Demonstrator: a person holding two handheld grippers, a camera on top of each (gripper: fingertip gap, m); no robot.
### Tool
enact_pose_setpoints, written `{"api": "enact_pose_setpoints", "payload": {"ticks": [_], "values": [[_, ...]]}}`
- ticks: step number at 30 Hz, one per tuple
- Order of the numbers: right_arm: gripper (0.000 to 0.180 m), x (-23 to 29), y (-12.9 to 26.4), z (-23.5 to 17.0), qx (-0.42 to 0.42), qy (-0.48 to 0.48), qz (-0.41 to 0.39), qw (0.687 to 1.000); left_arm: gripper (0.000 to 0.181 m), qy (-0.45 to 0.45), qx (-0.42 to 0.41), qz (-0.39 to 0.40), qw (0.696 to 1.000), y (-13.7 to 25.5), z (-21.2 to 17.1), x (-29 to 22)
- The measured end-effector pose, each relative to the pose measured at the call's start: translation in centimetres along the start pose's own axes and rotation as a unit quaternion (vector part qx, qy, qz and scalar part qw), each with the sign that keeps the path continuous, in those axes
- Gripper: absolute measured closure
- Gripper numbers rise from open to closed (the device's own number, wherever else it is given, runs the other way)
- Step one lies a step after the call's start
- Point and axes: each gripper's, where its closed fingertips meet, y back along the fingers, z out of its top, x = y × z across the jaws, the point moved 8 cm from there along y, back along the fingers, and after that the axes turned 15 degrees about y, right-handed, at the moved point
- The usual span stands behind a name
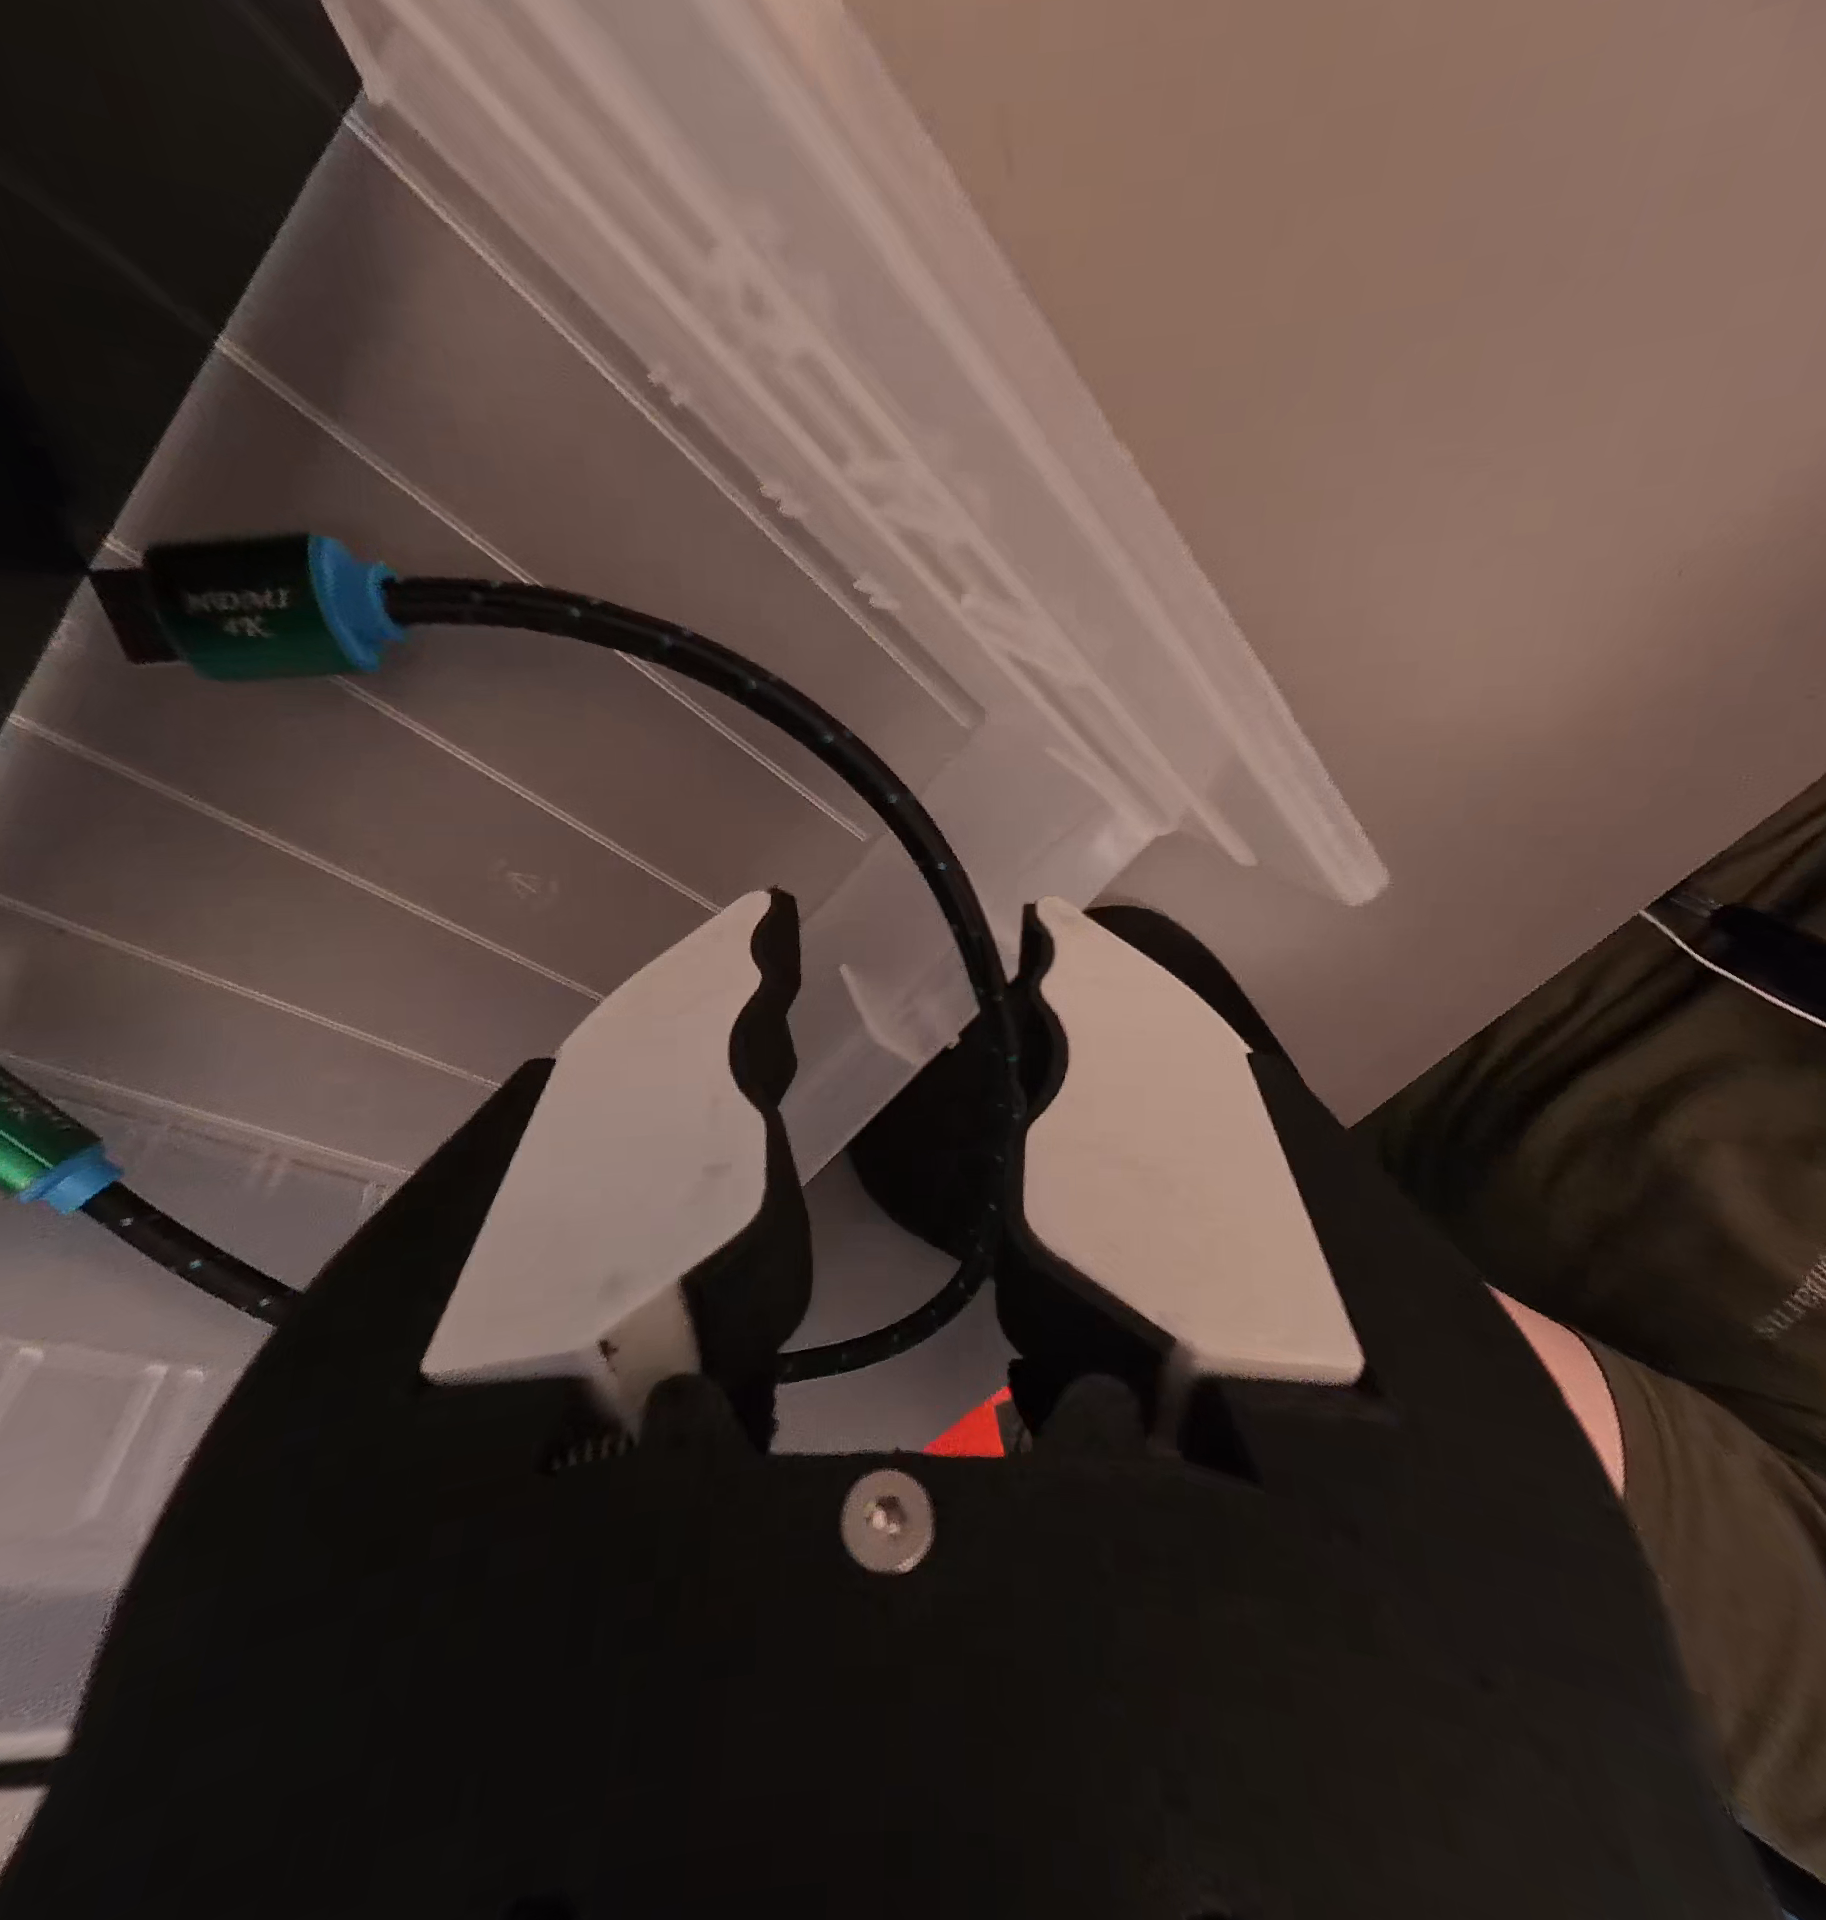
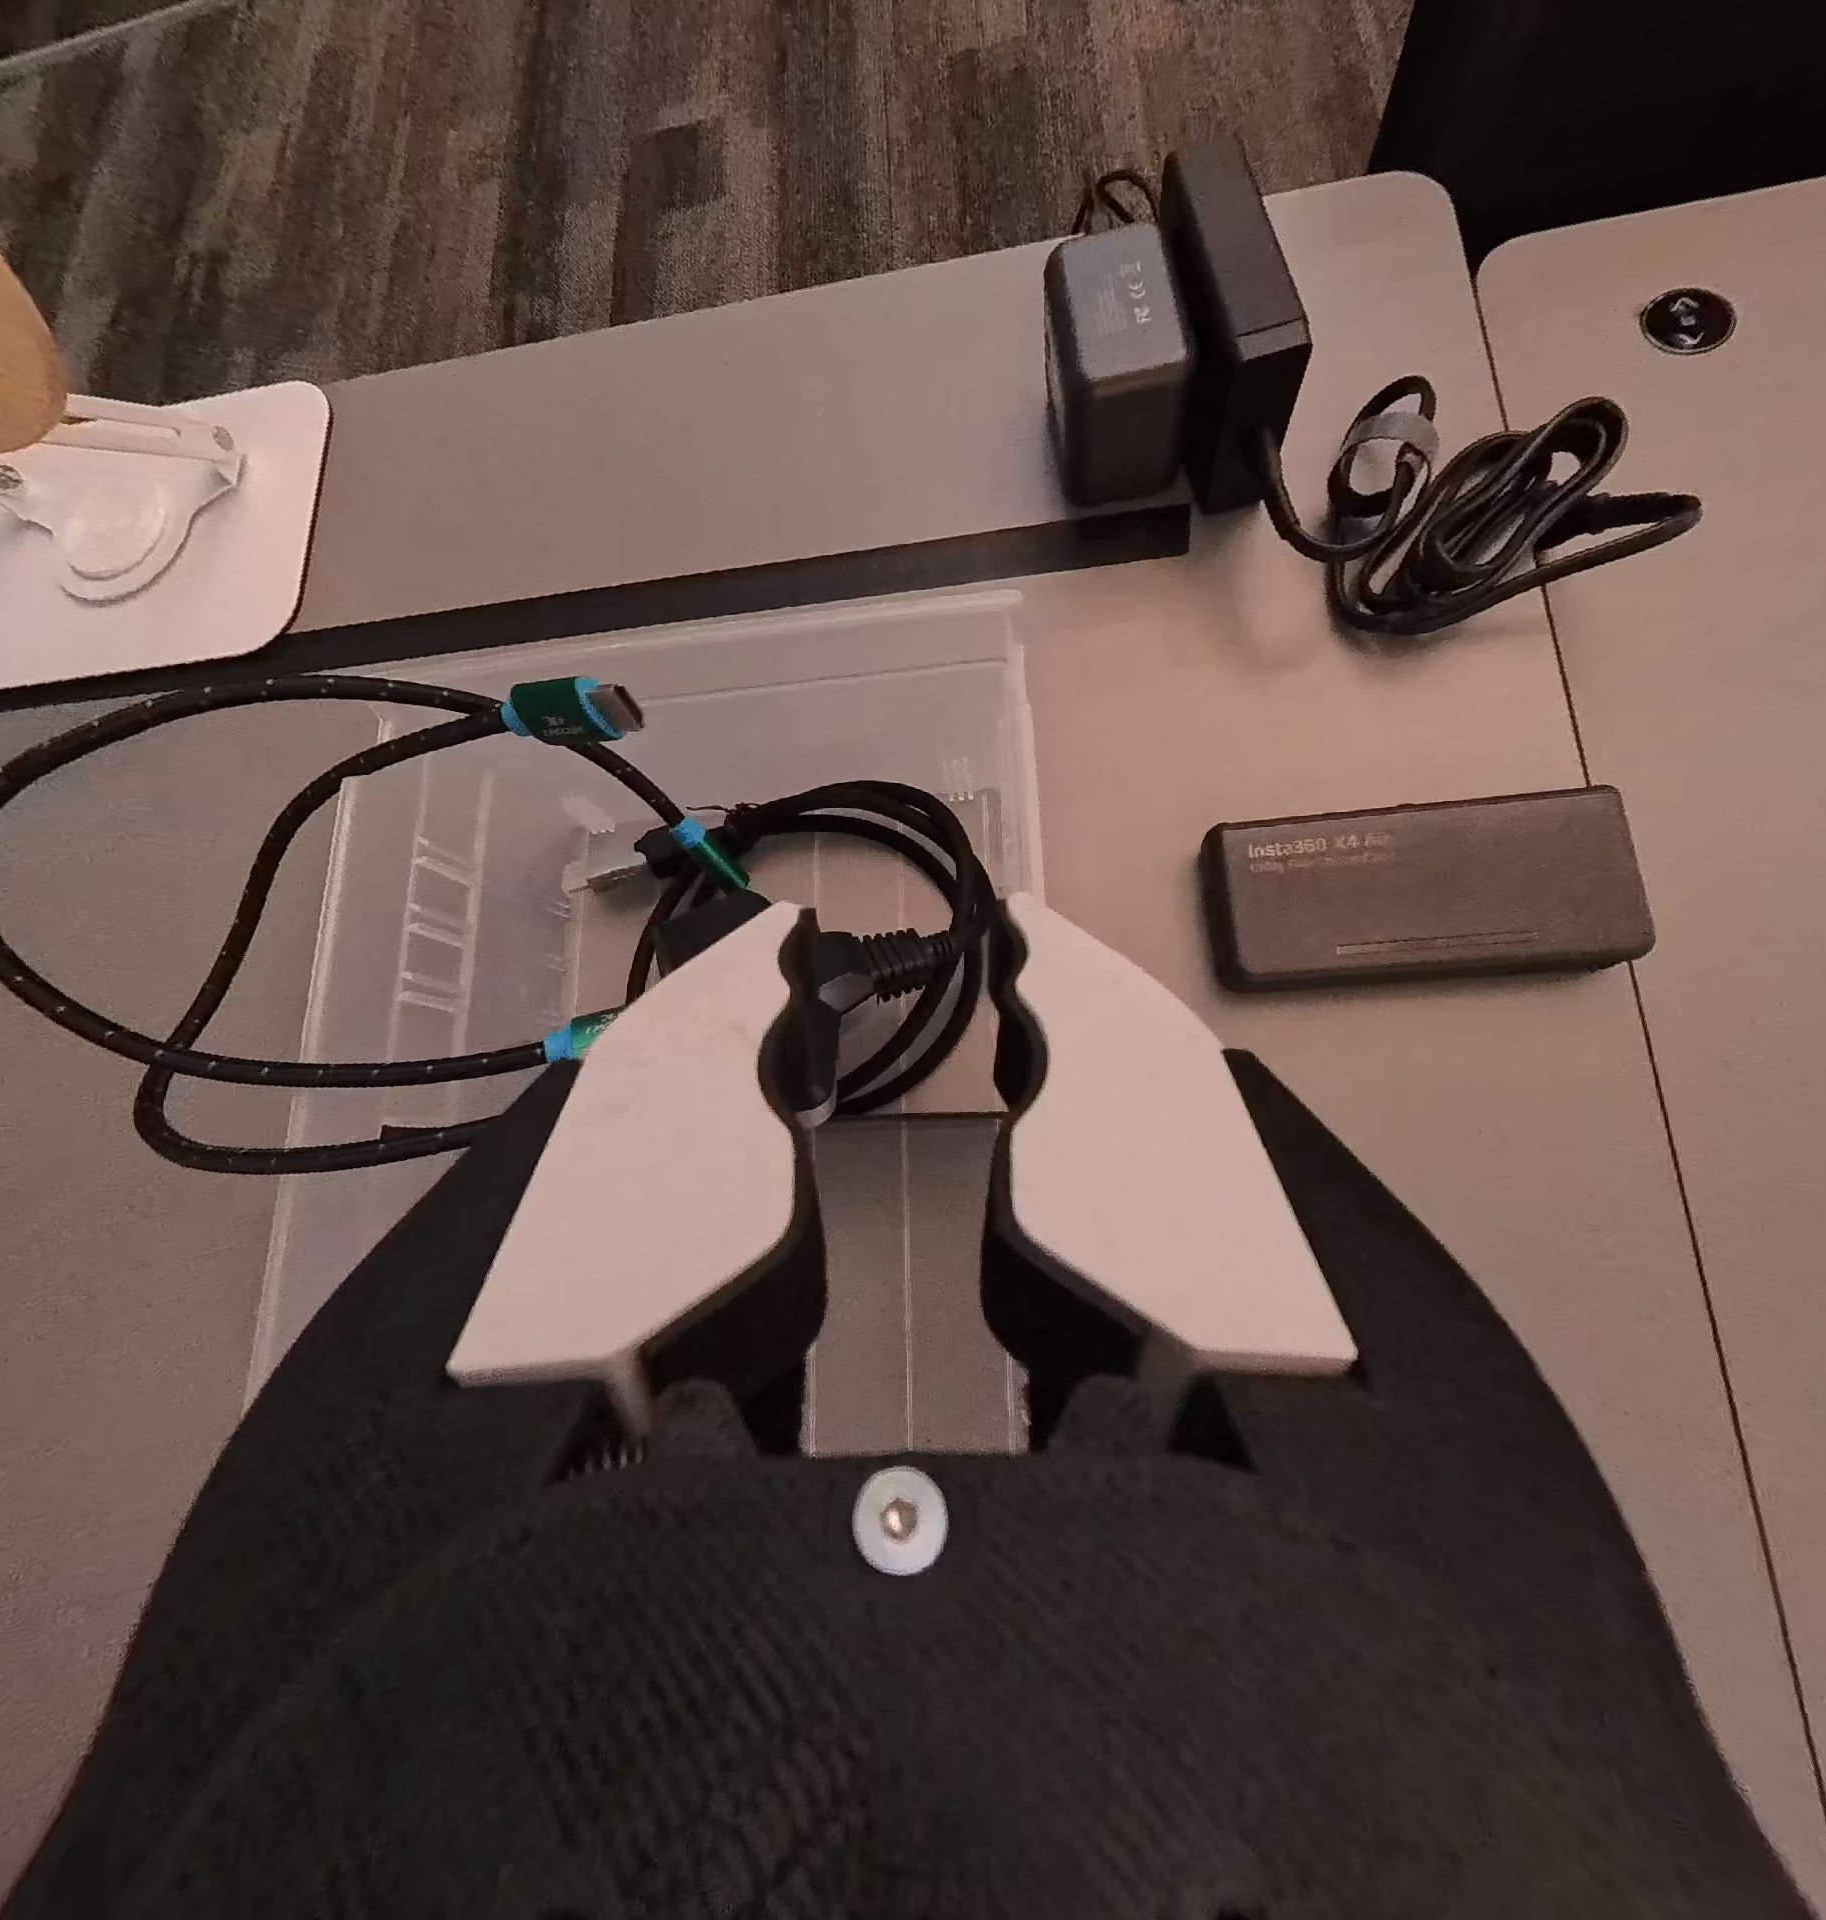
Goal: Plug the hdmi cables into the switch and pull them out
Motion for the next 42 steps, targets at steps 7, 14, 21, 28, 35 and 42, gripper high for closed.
{"api": "enact_pose_setpoints", "payload": {"ticks": [7,14,21,28,35,42], "values": [[0.148,-0.1,-0.4,-0.4,0.013,-0.002,0.010,1.000,0.156,0.045,0.027,-0.040,0.998,-0.5,0.2,0.3],[0.148,0.2,-1.2,-0.8,0.042,0.020,0.016,0.999,0.173,0.039,0.066,-0.037,0.996,-0.1,-0.7,0.0],[0.148,0.3,-1.5,-0.8,0.053,0.033,0.013,0.998,0.175,0.029,-0.055,0.000,0.998,4.9,-3.7,-1.1],[0.148,0.3,-1.6,-1.0,0.062,0.041,0.010,0.997,0.175,0.055,-0.306,0.012,0.950,12.0,-6.6,-2.0],[0.148,0.5,-2.1,-1.1,0.071,0.047,0.015,0.996,0.175,-0.046,-0.522,-0.015,0.852,17.5,-8.3,-7.6],[0.148,0.9,-2.4,-0.9,0.079,0.063,0.016,0.995,0.175,-0.201,-0.587,0.012,0.784,15.7,-4.1,-19.1]]}}
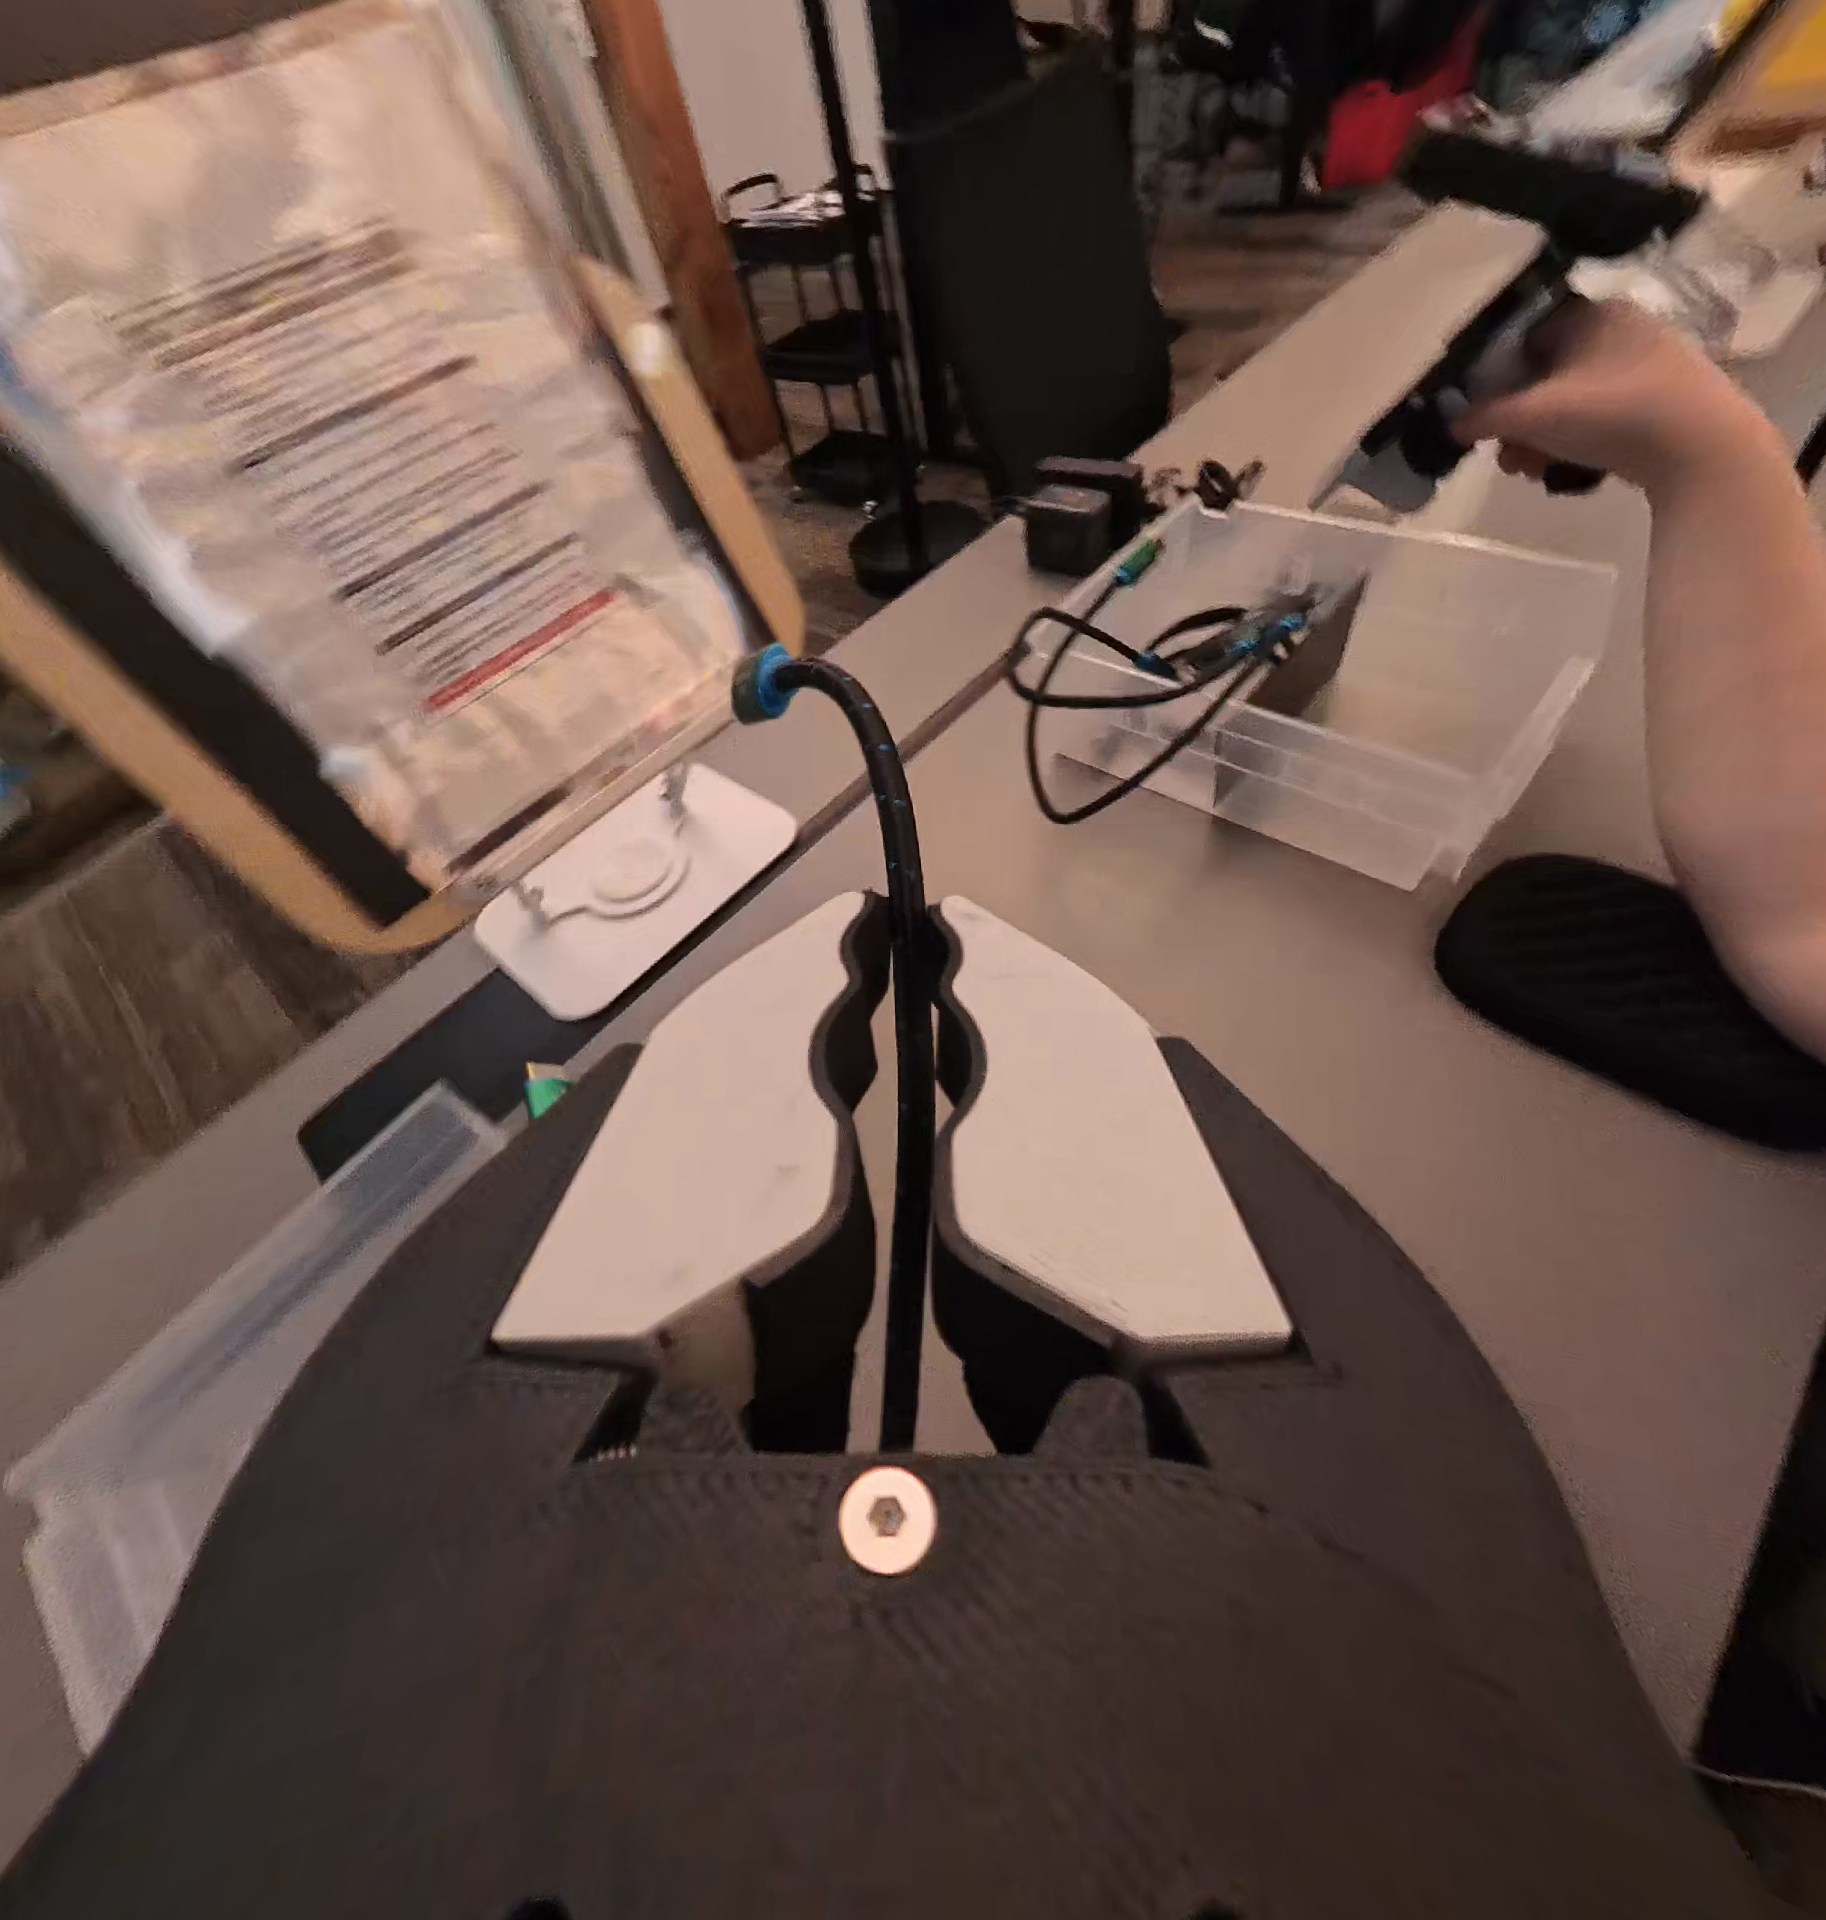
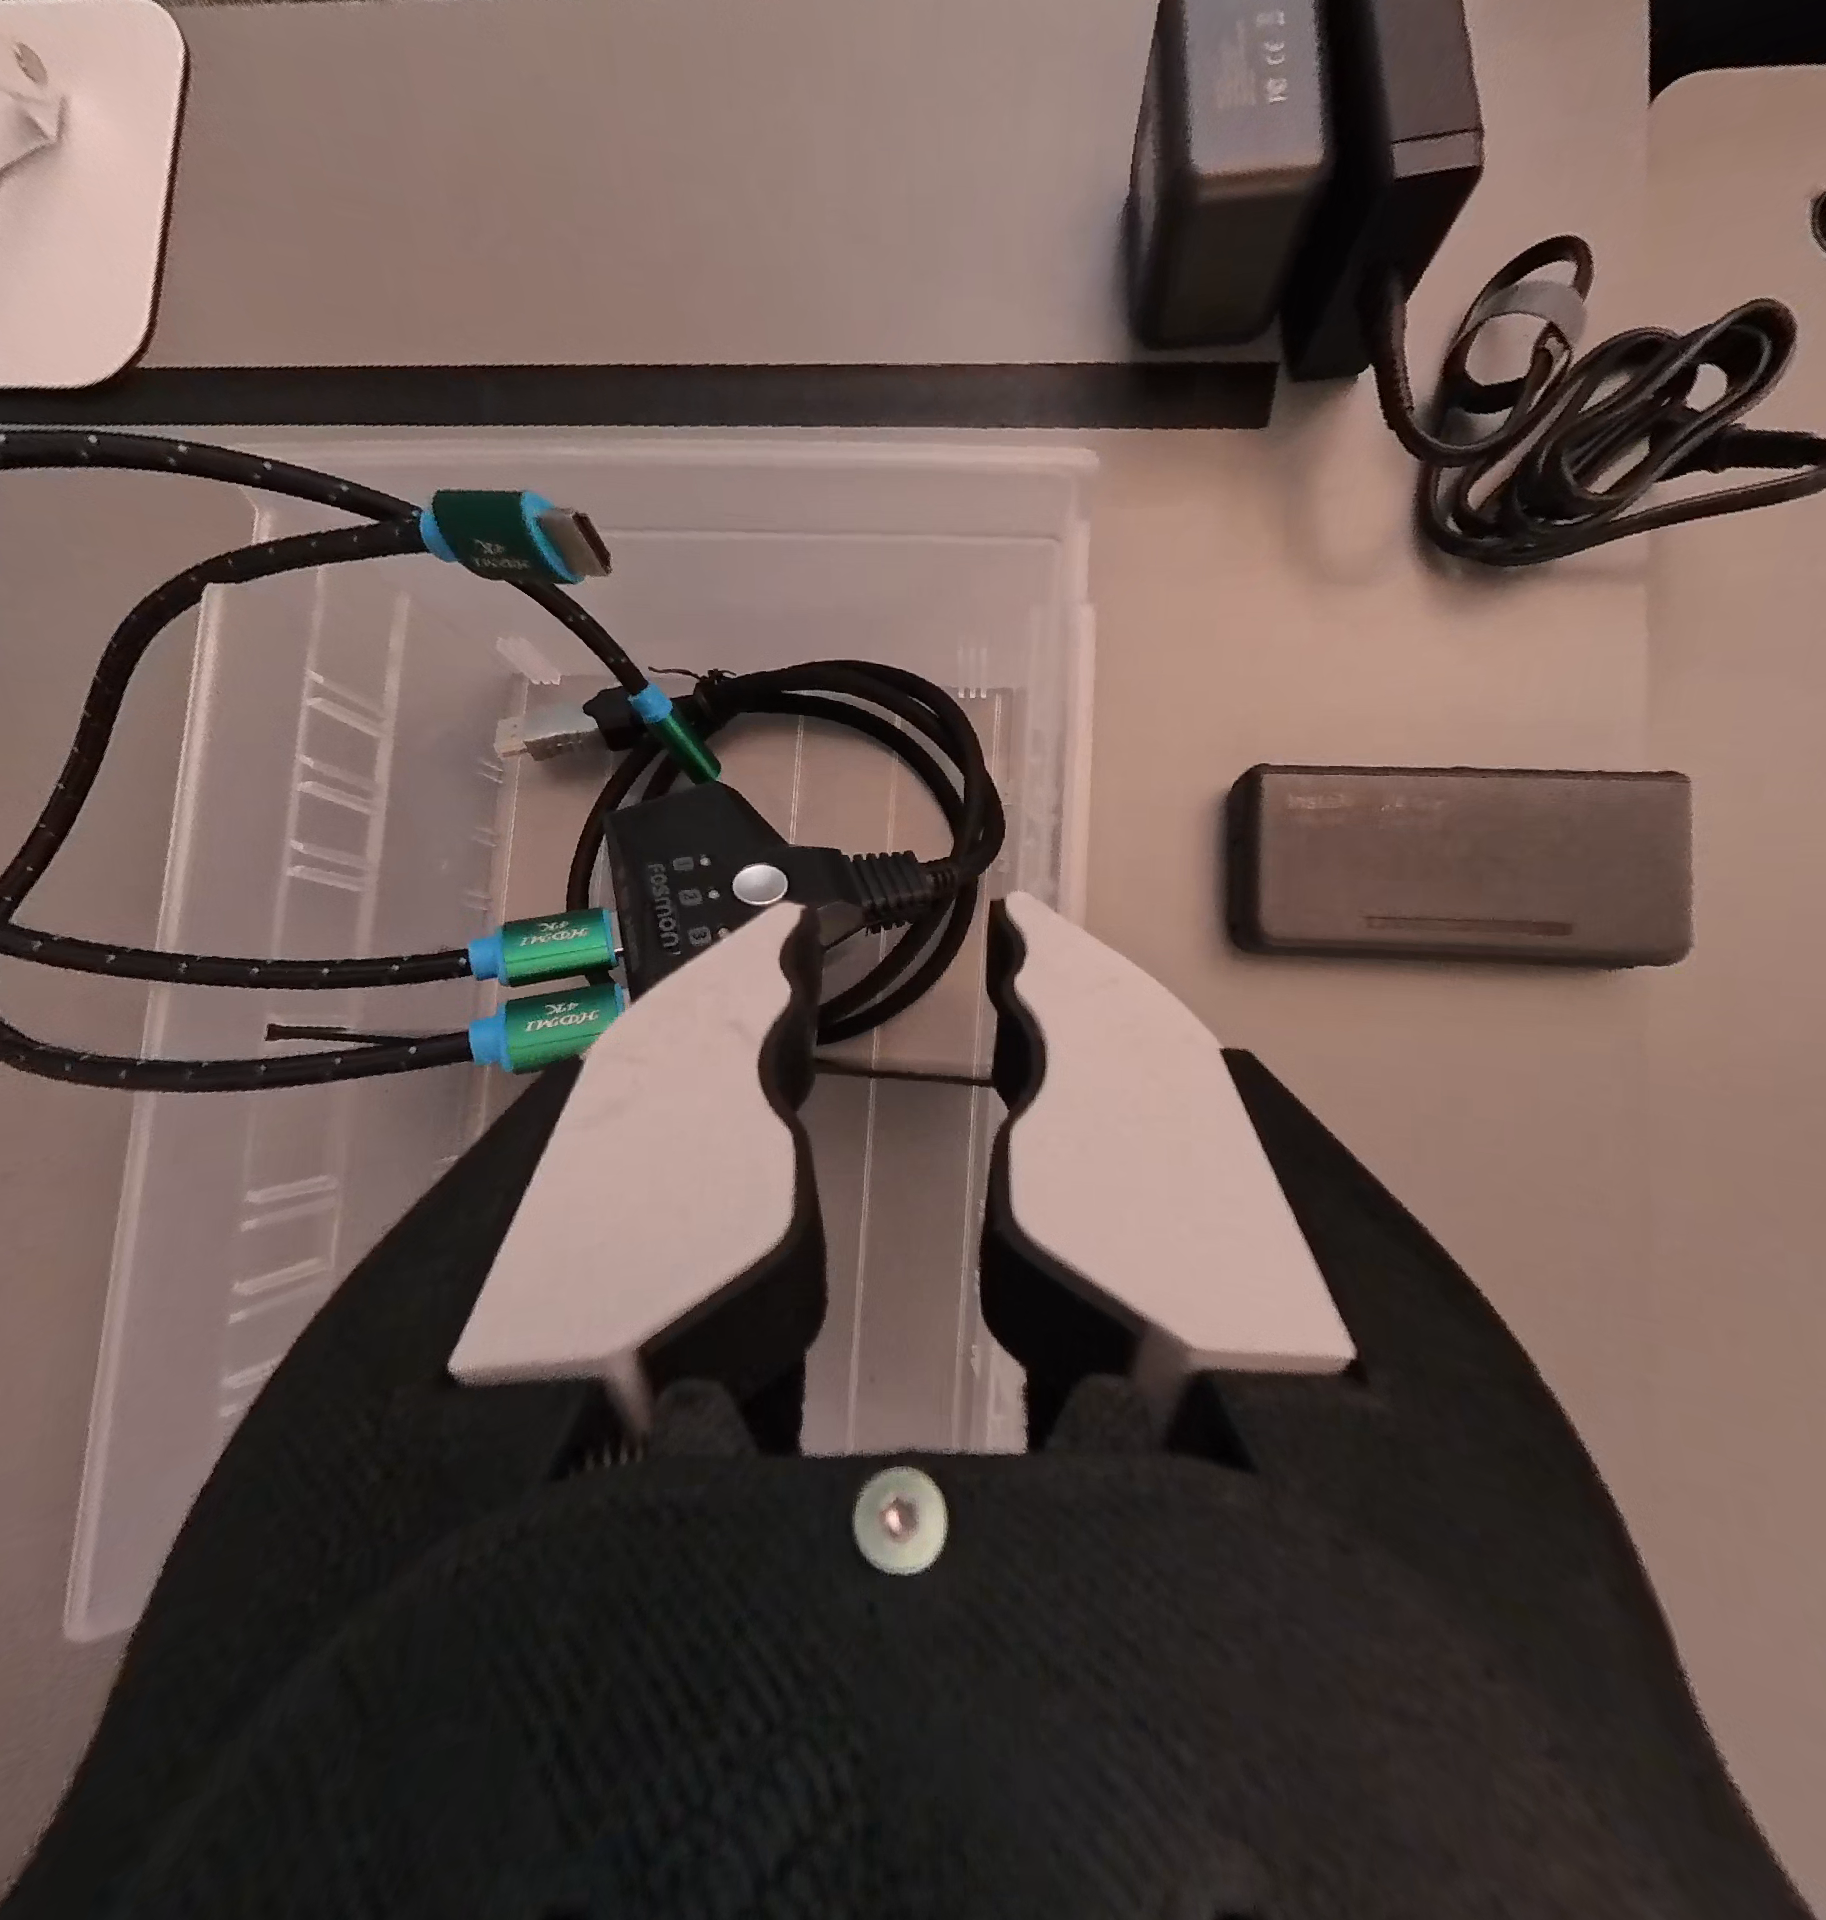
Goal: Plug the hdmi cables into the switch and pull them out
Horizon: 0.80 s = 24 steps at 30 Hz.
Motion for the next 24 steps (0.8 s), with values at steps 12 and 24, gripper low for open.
{"api": "enact_pose_setpoints", "payload": {"ticks": [12,24], "values": [[0.148,0.5,-0.7,-0.2,0.029,0.025,0.009,0.999,0.175,-0.037,0.258,-0.152,0.953,-18.3,-11.2,-7.9],[0.148,0.7,-1.9,-1.1,0.074,0.042,0.024,0.996,0.162,0.004,0.438,-0.337,0.834,-20.8,-17.4,-9.9]]}}
